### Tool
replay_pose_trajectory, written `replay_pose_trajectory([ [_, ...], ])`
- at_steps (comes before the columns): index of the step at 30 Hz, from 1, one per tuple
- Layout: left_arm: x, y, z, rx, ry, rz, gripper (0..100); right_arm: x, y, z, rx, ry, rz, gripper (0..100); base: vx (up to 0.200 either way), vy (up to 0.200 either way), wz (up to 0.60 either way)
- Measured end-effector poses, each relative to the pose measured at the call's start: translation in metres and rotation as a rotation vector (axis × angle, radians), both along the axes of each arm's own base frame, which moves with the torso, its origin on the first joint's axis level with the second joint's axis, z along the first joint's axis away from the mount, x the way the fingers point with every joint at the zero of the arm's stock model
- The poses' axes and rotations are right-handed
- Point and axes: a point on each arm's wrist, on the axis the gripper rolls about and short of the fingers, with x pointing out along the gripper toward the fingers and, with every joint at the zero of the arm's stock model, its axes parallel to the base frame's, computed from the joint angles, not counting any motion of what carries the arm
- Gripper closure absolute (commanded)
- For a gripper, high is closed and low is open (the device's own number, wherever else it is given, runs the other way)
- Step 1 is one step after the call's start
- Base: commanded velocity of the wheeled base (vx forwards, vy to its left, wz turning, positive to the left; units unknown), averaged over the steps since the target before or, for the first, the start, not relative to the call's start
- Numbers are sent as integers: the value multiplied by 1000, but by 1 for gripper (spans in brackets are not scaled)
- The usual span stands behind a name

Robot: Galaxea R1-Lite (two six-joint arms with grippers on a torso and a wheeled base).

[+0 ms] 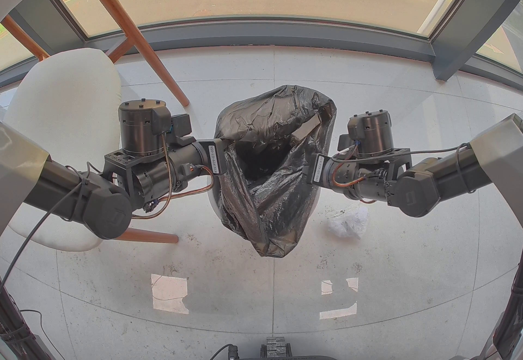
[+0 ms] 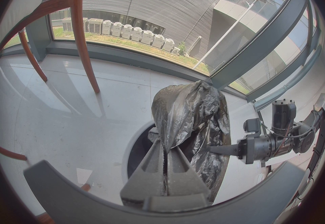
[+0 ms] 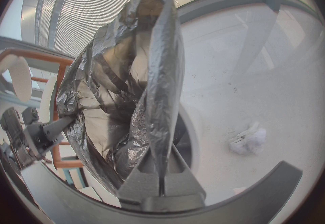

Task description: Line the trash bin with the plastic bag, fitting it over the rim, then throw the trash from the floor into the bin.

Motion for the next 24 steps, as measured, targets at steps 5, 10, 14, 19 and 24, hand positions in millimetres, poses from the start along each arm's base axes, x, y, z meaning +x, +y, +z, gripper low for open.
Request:
replay_pose_trajectory([
  [5, 0, 11, -4, 25, 38, 38, 100, -2, -28, -8, -105, -13, 3, 100, 0, 0, 0],
  [10, 5, 27, -4, 38, 50, 116, 100, -1, -49, -7, -125, -16, -30, 100, 0, 0, 0],
  [14, 7, 34, -5, 46, 53, 155, 100, -1, -53, -6, -128, -19, -37, 100, 0, 0, 0],
  [19, 7, 36, -6, 58, 73, 166, 100, -3, -50, -6, -131, -19, -26, 100, 0, 0, 0],
  [24, 6, 36, -10, 68, 83, 167, 100, -7, -43, -10, -138, -5, -5, 0, 0, 0, 0],
])
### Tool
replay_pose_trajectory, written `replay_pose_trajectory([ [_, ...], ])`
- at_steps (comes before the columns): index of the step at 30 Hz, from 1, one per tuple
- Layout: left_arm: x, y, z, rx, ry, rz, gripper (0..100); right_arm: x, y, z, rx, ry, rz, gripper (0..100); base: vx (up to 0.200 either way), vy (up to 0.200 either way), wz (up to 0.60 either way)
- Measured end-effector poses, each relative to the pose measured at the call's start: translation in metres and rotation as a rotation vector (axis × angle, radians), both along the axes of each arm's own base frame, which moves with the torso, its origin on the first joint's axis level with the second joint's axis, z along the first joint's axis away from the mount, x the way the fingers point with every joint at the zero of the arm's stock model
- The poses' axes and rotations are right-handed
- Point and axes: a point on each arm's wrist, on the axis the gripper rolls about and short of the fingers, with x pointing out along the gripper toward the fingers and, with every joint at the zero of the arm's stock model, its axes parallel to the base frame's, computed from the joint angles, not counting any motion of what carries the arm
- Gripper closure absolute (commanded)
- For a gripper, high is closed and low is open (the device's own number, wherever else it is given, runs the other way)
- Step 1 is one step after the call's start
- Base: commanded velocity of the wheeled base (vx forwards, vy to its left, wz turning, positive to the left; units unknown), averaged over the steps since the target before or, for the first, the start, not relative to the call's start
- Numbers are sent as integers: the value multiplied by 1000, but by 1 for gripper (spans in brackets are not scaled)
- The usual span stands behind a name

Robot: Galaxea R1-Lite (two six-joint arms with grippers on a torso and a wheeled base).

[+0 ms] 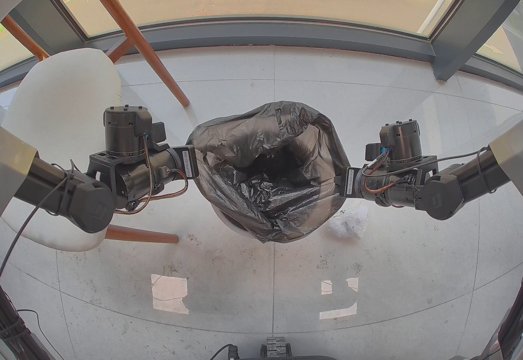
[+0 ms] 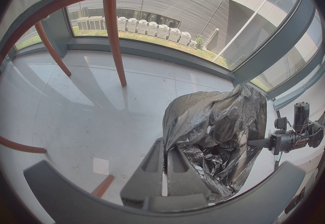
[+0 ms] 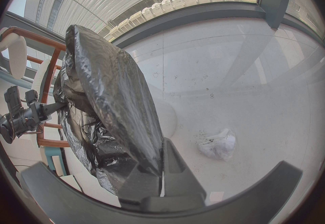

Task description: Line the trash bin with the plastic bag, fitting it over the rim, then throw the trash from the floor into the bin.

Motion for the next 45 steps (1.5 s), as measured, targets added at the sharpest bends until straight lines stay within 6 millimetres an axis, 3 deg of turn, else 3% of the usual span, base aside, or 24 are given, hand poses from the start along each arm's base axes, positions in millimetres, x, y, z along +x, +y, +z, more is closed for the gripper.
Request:
replay_pose_trajectory([
  [9, -3, 8, -13, 63, 26, 4, 100, -9, 5, -9, -19, 31, 15, 0, 0, 0, 0],
  [17, 0, 7, -15, 66, 18, -1, 100, -5, 5, -3, 21, -47, 9, 0, 0, 0, 0],
  [18, 1, 6, -15, 65, 14, -1, 0, -5, 4, -3, 25, -55, 7, 0, 0, 0, 0],
  [26, 6, 5, -12, 47, -39, 2, 0, 5, -19, 3, 45, -124, -57, 0, 0, 0, 0],
  [33, 6, 5, -10, 39, -58, -4, 0, 11, -68, 2, 1, -129, -149, 0, 0, 0, 0],
  [39, -5, -9, 0, -6, -159, -75, 0, 1, -125, -23, -69, -41, -199, 0, 0, 0, 0],
  [45, -23, -14, -5, -27, -200, -128, 0, -7, -164, -50, -103, -5, -251, 0, 0, 0, 0],
])
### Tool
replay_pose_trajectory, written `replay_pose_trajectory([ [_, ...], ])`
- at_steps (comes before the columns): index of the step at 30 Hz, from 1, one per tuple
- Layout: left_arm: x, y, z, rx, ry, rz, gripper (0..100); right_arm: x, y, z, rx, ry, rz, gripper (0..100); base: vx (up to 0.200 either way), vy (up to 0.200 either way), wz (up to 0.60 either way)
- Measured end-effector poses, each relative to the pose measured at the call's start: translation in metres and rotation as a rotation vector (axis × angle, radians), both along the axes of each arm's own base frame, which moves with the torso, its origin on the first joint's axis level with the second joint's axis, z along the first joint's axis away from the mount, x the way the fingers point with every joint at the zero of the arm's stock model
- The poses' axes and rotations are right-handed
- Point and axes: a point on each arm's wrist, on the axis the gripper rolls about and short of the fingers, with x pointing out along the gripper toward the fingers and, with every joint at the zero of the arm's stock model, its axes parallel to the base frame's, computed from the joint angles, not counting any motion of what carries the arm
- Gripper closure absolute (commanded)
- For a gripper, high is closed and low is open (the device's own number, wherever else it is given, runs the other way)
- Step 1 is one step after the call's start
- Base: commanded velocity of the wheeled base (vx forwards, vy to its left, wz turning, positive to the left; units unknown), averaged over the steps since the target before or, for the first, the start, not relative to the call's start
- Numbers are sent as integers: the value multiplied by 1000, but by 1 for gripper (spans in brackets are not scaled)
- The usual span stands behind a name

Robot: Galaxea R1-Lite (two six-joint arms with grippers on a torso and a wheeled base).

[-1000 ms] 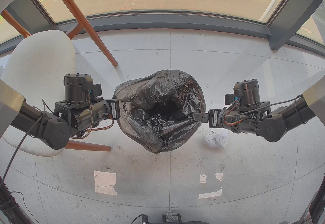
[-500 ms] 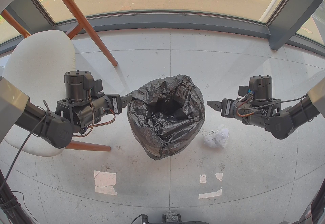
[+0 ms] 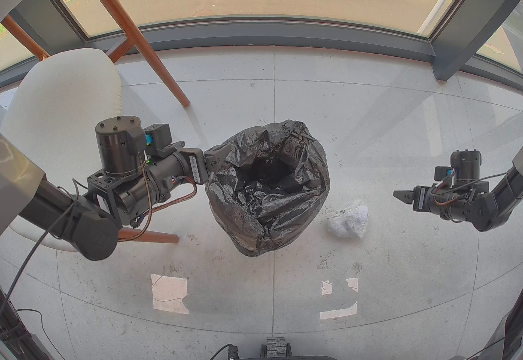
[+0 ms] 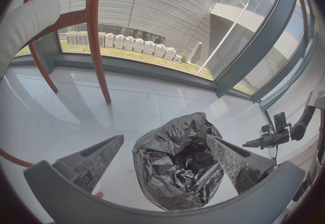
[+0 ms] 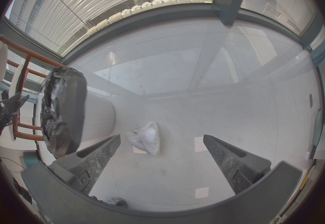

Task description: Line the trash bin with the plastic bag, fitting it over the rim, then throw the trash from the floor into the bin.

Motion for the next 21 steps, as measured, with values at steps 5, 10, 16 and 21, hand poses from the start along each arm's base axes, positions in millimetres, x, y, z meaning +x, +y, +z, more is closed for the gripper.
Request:
replay_pose_trajectory([
  [5, -7, -2, -2, -3, -10, -19, 0, 14, -11, -16, -1, -140, -15, 0, 0, 0, 0],
  [10, -11, -5, 1, 0, -48, -52, 0, 26, -13, -46, -5, -203, -14, 0, 0, 0, 0],
  [16, -14, -6, 4, 13, -83, -87, 0, 34, 6, -83, 3, -151, 41, 0, 0, 0, 0],
  [21, -14, -7, 6, 39, -107, -93, 0, 49, 23, -99, 11, -153, 81, 0, 0, 0, 0],
])
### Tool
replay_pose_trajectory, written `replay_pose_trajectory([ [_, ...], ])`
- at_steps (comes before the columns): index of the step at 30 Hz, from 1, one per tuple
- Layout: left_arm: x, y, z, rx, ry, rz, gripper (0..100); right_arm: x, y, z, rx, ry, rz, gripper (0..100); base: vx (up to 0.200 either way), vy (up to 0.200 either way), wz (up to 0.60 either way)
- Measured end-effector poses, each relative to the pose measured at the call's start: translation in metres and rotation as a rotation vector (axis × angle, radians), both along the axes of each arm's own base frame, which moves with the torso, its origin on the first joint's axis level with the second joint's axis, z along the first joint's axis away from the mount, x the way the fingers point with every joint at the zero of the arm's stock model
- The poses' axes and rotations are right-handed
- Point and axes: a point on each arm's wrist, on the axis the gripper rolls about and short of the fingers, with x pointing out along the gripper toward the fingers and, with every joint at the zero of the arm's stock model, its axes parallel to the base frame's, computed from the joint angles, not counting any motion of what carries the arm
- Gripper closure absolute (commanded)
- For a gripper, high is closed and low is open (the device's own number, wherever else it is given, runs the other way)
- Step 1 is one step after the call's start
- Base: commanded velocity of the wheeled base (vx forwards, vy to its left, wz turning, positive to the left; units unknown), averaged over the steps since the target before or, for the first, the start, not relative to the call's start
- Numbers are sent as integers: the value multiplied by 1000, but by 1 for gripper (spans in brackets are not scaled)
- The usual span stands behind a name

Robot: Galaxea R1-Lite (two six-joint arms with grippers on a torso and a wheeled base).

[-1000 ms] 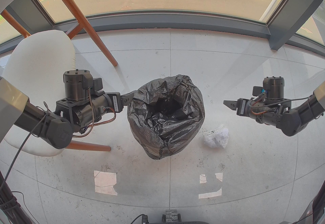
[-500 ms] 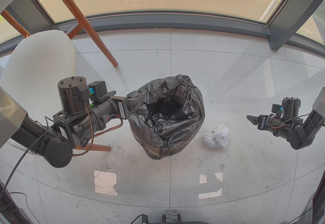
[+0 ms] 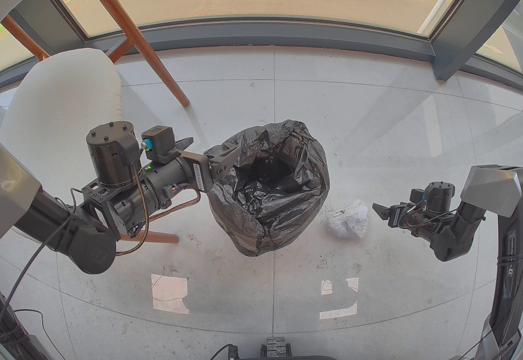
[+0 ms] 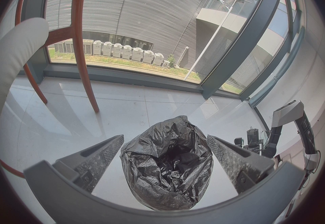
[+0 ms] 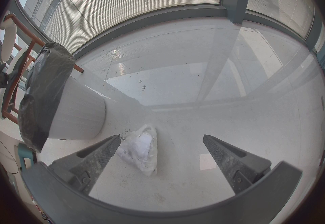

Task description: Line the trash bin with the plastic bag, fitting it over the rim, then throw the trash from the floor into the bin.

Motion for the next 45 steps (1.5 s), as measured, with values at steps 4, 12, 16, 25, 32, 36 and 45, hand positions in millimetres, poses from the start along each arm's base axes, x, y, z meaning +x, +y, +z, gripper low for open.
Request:
replay_pose_trajectory([
  [4, 0, 0, 0, 24, -18, 4, 0, 11, 14, -12, 2, -4, 32, 0, 0, 0, 0],
  [12, -1, 0, 1, 33, -36, 7, 0, 28, 31, -36, 4, 23, 66, 0, 0, 0, 0],
  [16, -1, 1, 1, 34, -36, 12, 0, 36, 33, -40, 5, 44, 67, 0, 0, 0, 0],
  [25, -1, 1, 1, 34, -36, 14, 0, 51, 37, -42, 7, 40, 71, 0, 0, 0, 0],
  [32, -1, 2, 0, 35, -36, 15, 0, 60, 38, -47, 4, 62, 69, 0, 0, 0, 0],
  [36, -2, 2, -1, 38, -30, 14, 0, 64, 39, -50, 4, 55, 70, 100, 0, 0, 0],
  [45, -4, 3, -4, 43, -18, 17, 0, 65, 44, -54, 3, 58, 80, 100, 0, 0, 0],
])
